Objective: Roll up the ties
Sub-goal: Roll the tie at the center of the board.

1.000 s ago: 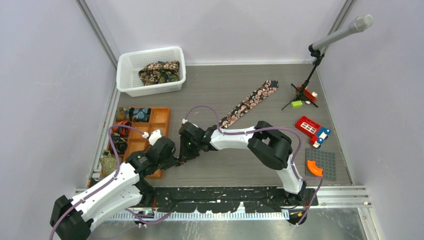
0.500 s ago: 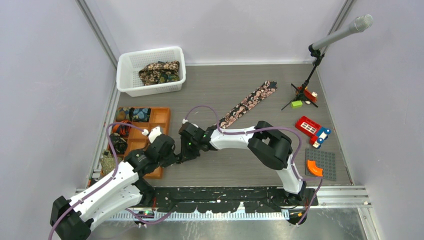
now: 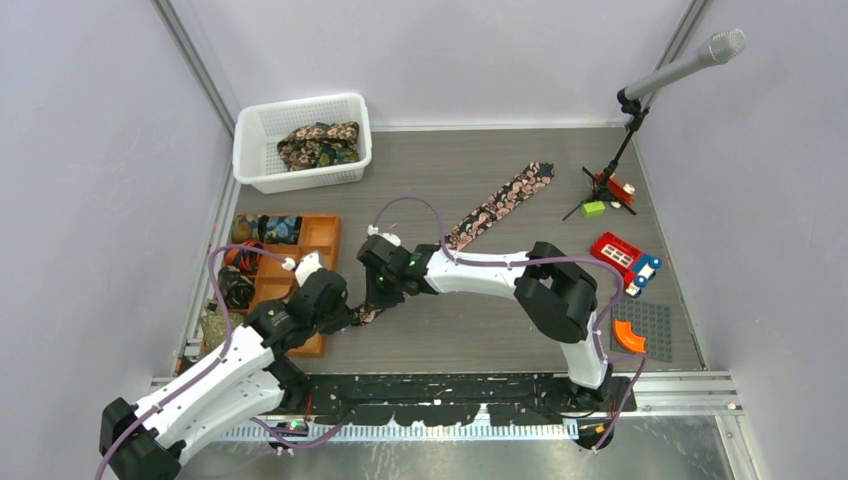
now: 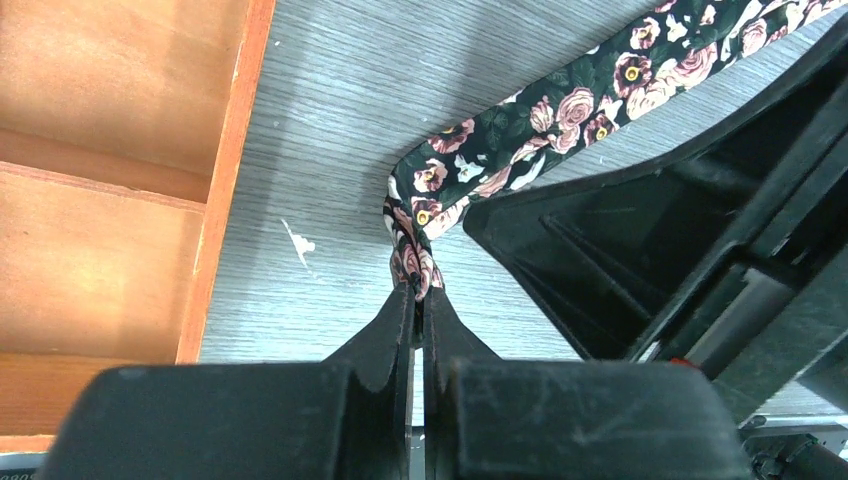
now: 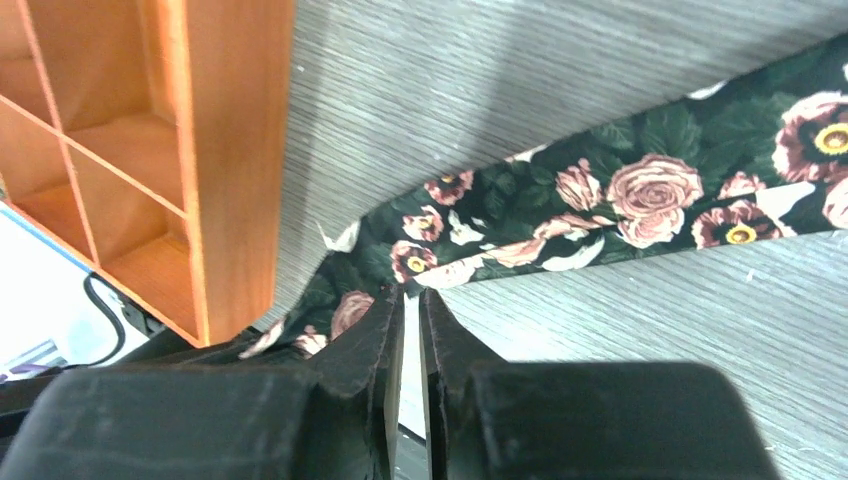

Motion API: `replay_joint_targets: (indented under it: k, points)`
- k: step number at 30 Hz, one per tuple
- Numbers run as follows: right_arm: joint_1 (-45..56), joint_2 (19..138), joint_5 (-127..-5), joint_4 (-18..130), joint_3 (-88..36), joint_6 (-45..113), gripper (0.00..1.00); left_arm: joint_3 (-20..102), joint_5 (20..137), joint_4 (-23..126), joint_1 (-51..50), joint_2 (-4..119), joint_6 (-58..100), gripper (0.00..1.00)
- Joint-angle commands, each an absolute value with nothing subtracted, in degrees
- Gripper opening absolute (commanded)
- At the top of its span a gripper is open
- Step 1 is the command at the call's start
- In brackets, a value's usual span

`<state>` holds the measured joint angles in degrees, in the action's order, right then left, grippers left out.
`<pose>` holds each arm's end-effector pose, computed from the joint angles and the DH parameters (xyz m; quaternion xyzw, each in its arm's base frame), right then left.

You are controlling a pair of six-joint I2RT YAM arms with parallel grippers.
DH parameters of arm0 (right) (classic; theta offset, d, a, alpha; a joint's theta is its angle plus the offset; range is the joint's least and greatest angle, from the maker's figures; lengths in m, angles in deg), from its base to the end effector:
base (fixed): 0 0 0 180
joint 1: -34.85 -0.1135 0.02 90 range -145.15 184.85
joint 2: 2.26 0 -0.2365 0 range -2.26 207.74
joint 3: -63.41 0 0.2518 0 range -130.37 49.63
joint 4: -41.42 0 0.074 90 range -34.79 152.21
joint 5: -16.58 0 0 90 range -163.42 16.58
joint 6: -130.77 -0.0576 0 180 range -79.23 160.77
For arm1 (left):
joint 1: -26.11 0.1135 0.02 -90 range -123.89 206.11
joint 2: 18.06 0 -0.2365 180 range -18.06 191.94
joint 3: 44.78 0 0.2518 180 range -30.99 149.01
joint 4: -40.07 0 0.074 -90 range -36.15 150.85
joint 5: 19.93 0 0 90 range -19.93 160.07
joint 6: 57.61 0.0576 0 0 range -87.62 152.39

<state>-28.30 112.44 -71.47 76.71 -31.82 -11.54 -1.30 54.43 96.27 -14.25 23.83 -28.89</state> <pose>0.1934 0.3864 0.1370 -0.0951 0.9482 0.2646 0.1479 0.1401 -0.0987 0.1729 -0.2120 0.9206 -0.1515 0.2907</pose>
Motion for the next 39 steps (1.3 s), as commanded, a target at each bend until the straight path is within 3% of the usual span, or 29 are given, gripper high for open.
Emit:
replay_joint_targets:
  k: [1,16,39]
  points:
    - [-28.1,110.52,-74.29,77.4,-35.65,-10.59,0.16,-1.53,53.55,97.84,-14.06,21.77,-29.06,0.0]
    - [-29.43,118.81,-68.84,73.03,-36.99,-13.57,0.15,0.26,52.27,99.42,-14.06,20.81,-28.61,0.0]
    - [-29.35,116.68,-67.64,70.84,-35.16,-14.55,0.15,4.34,53.37,93.08,-14.05,30.29,-25.56,0.0]
